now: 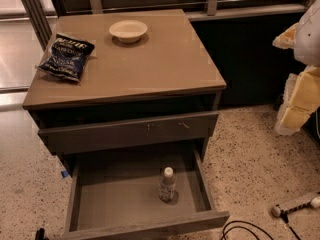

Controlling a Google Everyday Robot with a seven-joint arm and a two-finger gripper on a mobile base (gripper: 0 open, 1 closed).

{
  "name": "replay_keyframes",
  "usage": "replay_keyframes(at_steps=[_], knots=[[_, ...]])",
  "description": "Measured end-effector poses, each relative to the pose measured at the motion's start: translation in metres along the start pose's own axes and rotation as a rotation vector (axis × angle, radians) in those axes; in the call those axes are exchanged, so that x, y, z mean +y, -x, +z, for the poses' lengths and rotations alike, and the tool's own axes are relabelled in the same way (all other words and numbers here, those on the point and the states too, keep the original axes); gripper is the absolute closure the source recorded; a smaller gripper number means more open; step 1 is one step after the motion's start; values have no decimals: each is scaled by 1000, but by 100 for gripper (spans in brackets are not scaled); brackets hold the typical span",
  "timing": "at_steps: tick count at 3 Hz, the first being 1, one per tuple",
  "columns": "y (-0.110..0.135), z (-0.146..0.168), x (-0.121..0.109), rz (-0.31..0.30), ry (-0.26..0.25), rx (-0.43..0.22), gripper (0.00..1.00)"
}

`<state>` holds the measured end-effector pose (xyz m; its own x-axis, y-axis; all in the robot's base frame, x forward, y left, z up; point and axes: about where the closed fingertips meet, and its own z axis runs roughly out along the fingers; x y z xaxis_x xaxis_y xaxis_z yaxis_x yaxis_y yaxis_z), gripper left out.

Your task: Pick blue plastic bottle from middle drawer and place on counter

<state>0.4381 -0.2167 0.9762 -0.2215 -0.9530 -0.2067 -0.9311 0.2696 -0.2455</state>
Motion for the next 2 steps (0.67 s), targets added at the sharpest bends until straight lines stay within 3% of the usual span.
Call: replay_keyframes(at_steps=[1, 2], knots=[[0, 0, 0, 0, 0, 0, 0], [0, 2, 0, 2, -12, -6, 17]])
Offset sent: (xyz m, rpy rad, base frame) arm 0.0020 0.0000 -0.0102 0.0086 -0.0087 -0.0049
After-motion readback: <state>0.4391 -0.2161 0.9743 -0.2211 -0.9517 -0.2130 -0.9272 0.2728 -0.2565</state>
